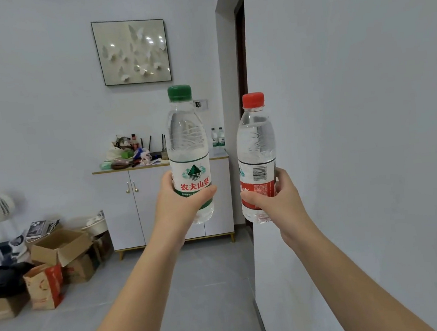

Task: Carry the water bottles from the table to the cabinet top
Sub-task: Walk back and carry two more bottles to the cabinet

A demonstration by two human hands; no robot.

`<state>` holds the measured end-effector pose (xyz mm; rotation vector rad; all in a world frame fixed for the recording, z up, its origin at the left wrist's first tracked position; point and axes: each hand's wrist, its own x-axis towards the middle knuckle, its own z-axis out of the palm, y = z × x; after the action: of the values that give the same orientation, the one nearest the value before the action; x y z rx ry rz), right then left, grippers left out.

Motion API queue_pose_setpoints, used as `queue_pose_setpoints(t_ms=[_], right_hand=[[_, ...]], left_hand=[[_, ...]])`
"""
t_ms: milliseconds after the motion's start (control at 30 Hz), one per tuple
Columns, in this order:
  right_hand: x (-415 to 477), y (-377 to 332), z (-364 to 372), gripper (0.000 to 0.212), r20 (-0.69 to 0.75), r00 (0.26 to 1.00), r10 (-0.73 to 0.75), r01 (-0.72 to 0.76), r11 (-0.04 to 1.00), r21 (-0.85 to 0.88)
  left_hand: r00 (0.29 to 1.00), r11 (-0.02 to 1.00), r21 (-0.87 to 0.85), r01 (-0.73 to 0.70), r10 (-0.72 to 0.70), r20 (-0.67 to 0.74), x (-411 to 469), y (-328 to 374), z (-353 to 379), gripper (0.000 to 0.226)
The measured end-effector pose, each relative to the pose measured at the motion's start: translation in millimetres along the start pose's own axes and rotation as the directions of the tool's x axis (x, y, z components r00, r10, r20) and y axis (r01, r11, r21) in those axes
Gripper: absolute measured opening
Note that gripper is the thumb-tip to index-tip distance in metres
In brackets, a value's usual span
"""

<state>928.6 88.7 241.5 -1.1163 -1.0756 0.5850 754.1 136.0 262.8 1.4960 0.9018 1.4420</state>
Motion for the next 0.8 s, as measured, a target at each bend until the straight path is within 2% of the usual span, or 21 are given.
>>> queue_pose_setpoints(t_ms=[200,433,800], right_hand=[[91.8,42.7,12.8,0.068,-0.001,1.0,-0.007,0.007,1.0,0.015],[200.3,72.2,32.8,0.064,0.009,0.999,-0.034,0.033,0.998,0.06],[319.9,130.6,84.7,0.058,-0.003,1.0,-0.012,0.012,0.998,0.058]], left_hand=[[0.999,1.0,-0.018,-0.006,0.005,-0.042,79.3,-38.0,26.1,0.05],[0.996,0.999,-0.039,0.005,-0.008,-0.085,174.0,-68.5,50.4,0.042],[0.996,0.998,-0.067,-0.002,-0.004,-0.088,306.0,-129.6,52.6,0.044]])
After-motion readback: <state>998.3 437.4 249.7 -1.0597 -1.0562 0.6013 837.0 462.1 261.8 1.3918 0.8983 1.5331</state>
